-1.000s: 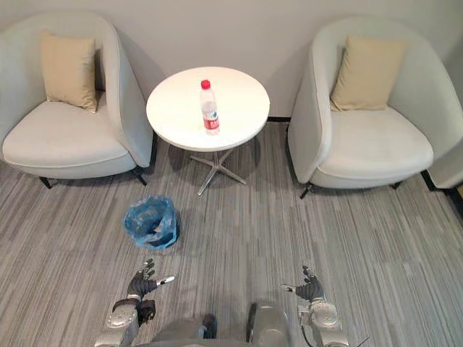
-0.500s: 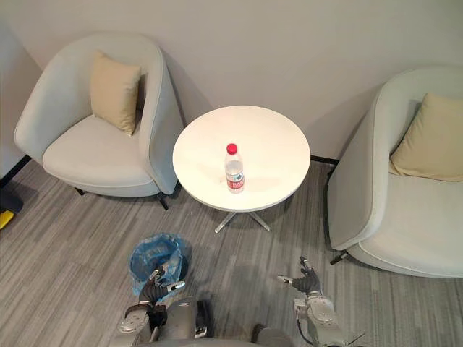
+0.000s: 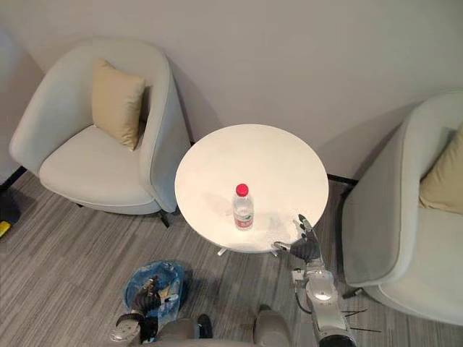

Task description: Gather rubbish on tea table into small bin, then transfer packed bag to large trash can.

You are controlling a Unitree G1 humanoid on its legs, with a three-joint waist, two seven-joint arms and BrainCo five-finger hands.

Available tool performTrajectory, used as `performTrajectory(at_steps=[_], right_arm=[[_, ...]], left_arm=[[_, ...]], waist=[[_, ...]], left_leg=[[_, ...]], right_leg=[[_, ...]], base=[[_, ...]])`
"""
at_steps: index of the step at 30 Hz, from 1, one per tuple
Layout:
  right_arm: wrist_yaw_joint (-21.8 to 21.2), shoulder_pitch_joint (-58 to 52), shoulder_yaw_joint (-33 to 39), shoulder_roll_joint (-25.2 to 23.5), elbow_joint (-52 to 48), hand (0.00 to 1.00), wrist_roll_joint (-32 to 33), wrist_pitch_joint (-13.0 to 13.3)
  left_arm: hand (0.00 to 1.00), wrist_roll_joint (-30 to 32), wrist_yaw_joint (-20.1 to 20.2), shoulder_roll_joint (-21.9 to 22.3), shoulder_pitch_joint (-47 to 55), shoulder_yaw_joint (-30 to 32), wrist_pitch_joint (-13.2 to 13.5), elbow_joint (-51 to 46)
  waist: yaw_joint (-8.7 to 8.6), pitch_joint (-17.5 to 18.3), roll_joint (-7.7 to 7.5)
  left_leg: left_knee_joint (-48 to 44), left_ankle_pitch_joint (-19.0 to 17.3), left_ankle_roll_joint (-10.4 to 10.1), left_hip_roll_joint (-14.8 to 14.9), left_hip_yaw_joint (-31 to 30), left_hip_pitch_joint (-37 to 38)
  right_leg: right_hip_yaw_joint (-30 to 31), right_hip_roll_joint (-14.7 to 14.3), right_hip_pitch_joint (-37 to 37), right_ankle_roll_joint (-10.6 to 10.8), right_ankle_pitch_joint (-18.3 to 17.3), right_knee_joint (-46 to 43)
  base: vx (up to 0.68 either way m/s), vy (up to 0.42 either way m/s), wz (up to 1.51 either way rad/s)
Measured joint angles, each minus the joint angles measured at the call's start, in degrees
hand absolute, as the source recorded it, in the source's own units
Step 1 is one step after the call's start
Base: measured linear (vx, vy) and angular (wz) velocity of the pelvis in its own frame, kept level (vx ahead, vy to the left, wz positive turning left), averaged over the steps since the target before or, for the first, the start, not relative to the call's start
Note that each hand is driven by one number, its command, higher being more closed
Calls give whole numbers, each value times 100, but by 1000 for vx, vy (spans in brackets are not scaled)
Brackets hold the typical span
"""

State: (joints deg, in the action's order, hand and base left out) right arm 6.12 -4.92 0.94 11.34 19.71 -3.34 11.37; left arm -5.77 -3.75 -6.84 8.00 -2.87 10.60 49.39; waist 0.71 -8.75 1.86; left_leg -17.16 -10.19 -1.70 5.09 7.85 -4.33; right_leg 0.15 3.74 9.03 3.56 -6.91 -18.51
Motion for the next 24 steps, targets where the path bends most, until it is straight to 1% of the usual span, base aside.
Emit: performTrajectory(at_steps=[2, 3, 6, 11, 14, 17, 20, 22, 24], right_arm=[[-21, -18, -47, 45, -118, 0, -180, 57], [-26, -23, -95, 45, -119, 0, -216, 83], [-42, -30, -195, 36, -119, 0, -393, 100], [-88, 108, -438, 32, -91, 0, -404, 110], [-84, 293, -632, 31, 86, 0, -403, 109], [-75, 677, -814, 36, 503, 0, -402, 104], [38, 1034, -942, 25, 762, 0, -398, 102], [158, 1275, -984, 38, 898, 0, -394, 100], [241, 1460, -995, 38, 1049, 0, -389, 100]], left_arm=[[0, 0, 1, -7, -3, 5, 0, 94], [0, 23, 9, -7, -3, 3, 3, 94], [0, 105, 55, -5, 5, 2, 14, 164], [0, 191, 123, -7, 100, -9, 69, 247], [0, 195, 123, -39, 104, -10, 116, 295], [0, 195, 124, -59, 102, -49, 127, 299], [0, 195, 122, -106, 103, -81, 131, 307], [0, 194, 121, -135, 100, -123, 131, 304], [0, 188, 117, -143, 100, -122, 132, 304]], waist=[[-10, 20, 31], [2, 24, 23], [8, 52, 17], [18, 95, 28], [19, 99, 26], [38, 98, 33], [83, 97, 38], [119, 94, 67], [181, 81, 92]], left_leg=[[254, 89, -131, 30, -159, 55], [409, 137, -202, 81, -221, 150], [680, 236, -242, 91, -323, 329], [970, 409, -230, 77, -417, 344], [1098, 527, -212, 31, -522, 359], [1193, 659, -203, -19, -641, 289], [1384, 848, -211, -82, -781, 223], [1498, 983, -210, -111, -908, 111], [1538, 1039, -213, -116, -955, 33]], right_leg=[[-166, -84, -131, -67, 49, 240], [-246, -145, -278, -109, 87, 427], [-370, -167, -508, -124, 107, 667], [-495, -151, -649, -109, 295, 1087], [-607, -124, -741, -111, 400, 1269], [-748, -85, -766, -114, 486, 1389], [-853, -70, -712, -122, 575, 1473], [-954, -50, -603, -118, 610, 1477], [-1029, -48, -544, -129, 639, 1477]], base=[[164, -125, 28], [125, -97, 25], [86, -60, 21], [39, -2, 15], [-26, 8, 21], [-71, -4, 24], [-100, -5, 22], [-128, -6, 25], [-101, -4, 26]])
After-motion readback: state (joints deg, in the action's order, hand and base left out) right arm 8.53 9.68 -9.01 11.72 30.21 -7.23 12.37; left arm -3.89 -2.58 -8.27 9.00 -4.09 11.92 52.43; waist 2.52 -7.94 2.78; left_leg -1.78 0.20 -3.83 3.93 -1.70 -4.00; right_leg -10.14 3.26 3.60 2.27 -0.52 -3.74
